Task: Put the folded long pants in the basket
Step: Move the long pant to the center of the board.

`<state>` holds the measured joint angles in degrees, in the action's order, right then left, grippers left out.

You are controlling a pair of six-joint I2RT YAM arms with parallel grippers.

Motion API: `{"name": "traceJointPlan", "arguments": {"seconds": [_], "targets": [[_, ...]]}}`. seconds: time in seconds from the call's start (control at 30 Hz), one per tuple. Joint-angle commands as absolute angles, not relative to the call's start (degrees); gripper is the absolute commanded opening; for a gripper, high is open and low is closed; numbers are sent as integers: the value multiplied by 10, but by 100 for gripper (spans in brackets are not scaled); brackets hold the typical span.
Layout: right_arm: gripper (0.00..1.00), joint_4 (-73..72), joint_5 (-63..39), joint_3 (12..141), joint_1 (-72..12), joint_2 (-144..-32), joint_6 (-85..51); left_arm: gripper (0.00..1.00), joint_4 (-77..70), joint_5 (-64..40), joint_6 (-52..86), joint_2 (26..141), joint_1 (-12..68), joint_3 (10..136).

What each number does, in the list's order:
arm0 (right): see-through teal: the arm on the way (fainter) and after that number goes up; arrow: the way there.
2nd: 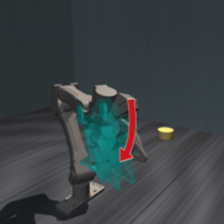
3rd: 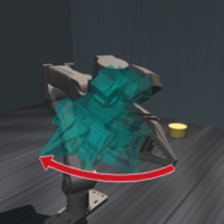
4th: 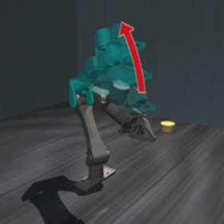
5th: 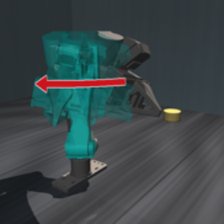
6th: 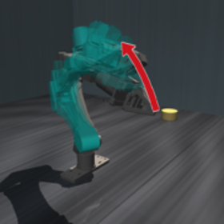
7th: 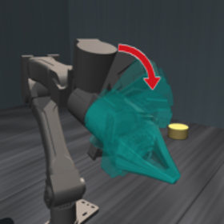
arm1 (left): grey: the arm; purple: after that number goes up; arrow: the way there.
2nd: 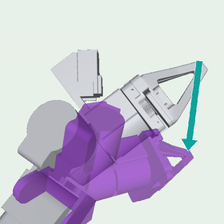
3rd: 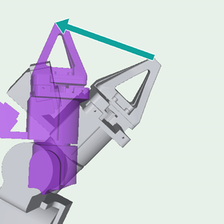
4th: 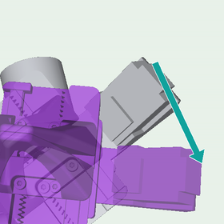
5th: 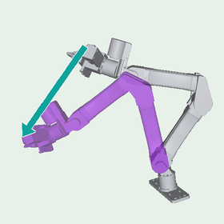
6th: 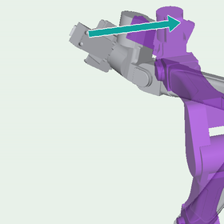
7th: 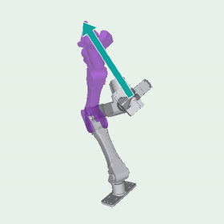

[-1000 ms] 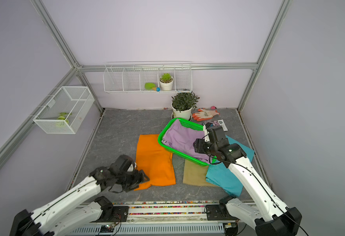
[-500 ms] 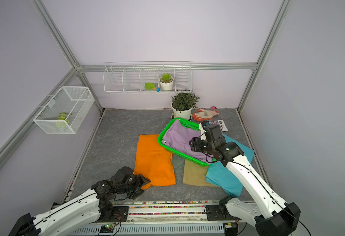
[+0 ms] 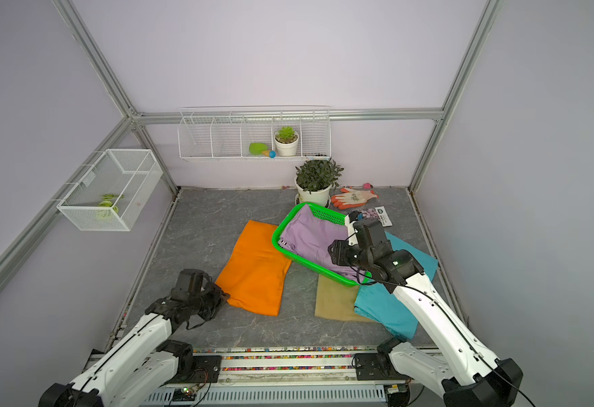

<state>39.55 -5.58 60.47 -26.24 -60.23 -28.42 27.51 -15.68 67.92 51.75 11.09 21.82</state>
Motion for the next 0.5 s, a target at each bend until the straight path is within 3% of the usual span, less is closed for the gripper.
{"name": "traceJointPlan", "arguments": {"seconds": [0.0,0.13,0.37,0.4,0.47], "targets": [[59,389,-77,592,-268,-601,-278,0,293,-182,554,575,14,267],[56,381,-94,598,-292,-618,-264,0,336,-125,507,661,-44,355],[59,353,-56,636,-421,-677,-212,5,356,-134,472,752,-99,435],[59,347,-47,640,-438,-686,-208,0,357,-135,469,754,-112,435],[59,332,-33,648,-465,-708,-206,0,361,-139,464,750,-140,434]]}}
